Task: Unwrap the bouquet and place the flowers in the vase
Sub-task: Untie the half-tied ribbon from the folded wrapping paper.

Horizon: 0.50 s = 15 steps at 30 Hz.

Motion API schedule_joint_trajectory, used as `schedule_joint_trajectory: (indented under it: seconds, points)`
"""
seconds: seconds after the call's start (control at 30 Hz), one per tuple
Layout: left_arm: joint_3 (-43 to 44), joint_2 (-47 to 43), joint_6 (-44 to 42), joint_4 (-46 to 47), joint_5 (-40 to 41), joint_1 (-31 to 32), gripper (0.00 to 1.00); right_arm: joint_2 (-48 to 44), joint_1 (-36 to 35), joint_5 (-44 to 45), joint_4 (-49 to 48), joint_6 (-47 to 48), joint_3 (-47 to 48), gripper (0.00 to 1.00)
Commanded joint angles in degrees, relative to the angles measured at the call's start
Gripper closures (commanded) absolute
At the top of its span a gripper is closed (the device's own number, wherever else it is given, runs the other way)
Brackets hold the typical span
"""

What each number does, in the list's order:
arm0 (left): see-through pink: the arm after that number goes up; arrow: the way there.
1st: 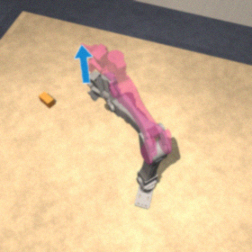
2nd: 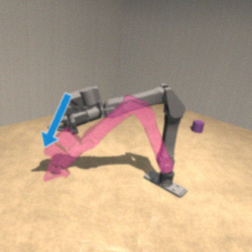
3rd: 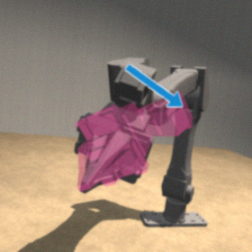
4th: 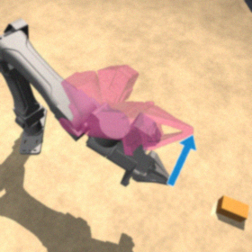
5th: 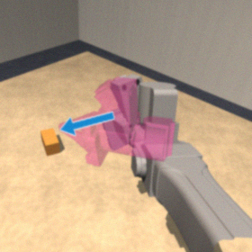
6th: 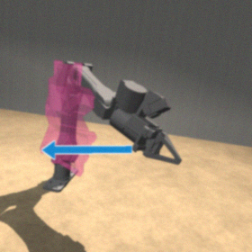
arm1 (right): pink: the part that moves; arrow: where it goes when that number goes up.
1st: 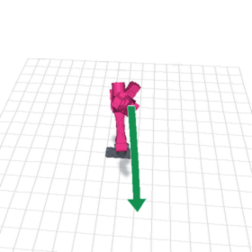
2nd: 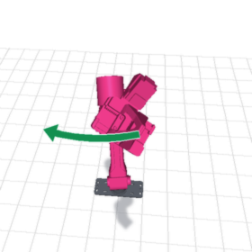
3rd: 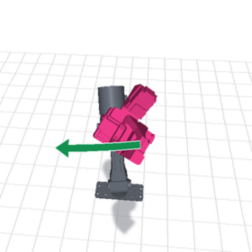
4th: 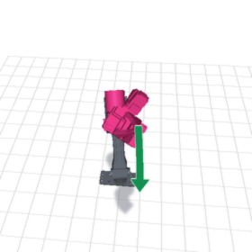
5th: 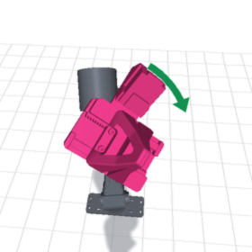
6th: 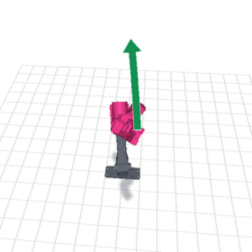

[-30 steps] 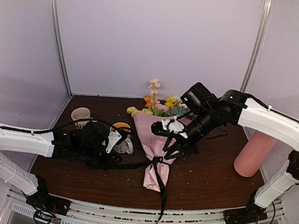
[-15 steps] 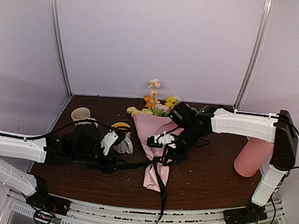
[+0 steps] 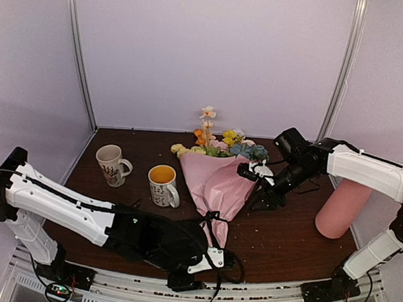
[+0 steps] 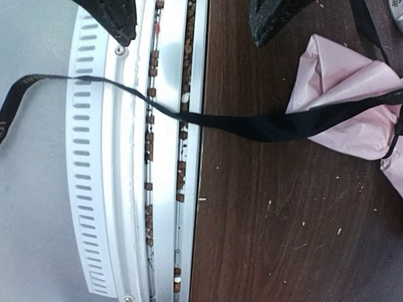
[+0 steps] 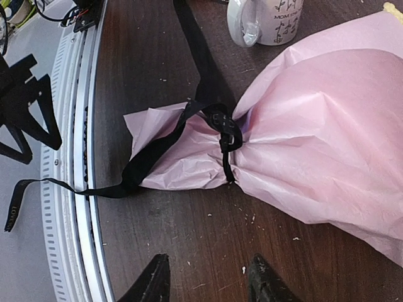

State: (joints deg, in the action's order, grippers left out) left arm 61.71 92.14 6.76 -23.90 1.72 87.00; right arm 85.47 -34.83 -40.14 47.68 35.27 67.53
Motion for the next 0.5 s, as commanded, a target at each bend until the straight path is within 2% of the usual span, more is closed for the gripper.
schedule_joint_trajectory:
  seconds: [0.0,0.1,0.23,0.47]
  points:
    - [8.09,7.65,7.33,-8.06,-1.46,0.18,0.35,-5.8,1.13,3.81,-5.23,-3.22,-5.26,0.56]
    - [11.58,11.02,18.61,-9.52,-2.19,0.19,0.36,-9.06,2.08,5.92,-9.13,-5.05,-7.9,0.55]
    - [19.46,18.18,30.15,-17.14,-3.72,0.19,0.37,-11.28,3.78,5.24,-10.78,-6.5,-8.82,0.55]
    - [24.77,24.41,33.11,-18.66,-6.09,0.45,0.37,-14.0,4.33,4.72,-12.34,-6.89,-10.25,0.55]
